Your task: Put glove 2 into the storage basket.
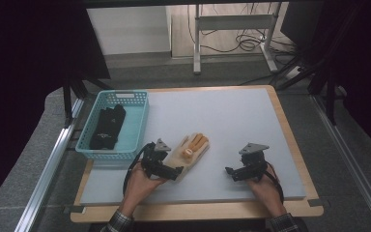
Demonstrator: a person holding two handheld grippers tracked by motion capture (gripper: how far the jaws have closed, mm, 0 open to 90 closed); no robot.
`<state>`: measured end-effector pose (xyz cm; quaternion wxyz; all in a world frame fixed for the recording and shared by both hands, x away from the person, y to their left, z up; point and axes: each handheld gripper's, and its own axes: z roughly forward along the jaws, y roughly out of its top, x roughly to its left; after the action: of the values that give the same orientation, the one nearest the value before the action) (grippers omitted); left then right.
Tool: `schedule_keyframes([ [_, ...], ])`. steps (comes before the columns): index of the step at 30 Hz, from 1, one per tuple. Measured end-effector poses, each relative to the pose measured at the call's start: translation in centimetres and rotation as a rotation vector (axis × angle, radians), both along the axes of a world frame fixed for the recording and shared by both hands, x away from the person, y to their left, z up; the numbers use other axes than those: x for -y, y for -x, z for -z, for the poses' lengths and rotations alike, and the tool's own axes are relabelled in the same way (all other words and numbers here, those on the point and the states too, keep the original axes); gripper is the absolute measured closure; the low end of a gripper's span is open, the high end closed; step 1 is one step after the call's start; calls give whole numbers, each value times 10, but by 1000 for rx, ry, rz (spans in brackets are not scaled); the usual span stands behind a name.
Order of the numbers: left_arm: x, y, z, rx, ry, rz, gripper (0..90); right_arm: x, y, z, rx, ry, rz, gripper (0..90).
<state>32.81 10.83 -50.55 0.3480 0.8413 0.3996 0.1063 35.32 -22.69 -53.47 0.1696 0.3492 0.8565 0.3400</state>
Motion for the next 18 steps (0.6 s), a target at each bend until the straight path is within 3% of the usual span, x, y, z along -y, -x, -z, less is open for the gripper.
schedule_keyframes([
  [8,32,-29,13,-58,-59,-4,12,0,0,0,2,1,-3,12],
  [14,45,-34,22,-94,-119,3,67,0,0,0,2,0,-3,13],
  [15,47,-33,23,-78,-141,4,80,0,0,0,2,0,-3,13],
  [18,48,-30,20,-76,-147,11,172,0,0,0,2,0,-3,13],
])
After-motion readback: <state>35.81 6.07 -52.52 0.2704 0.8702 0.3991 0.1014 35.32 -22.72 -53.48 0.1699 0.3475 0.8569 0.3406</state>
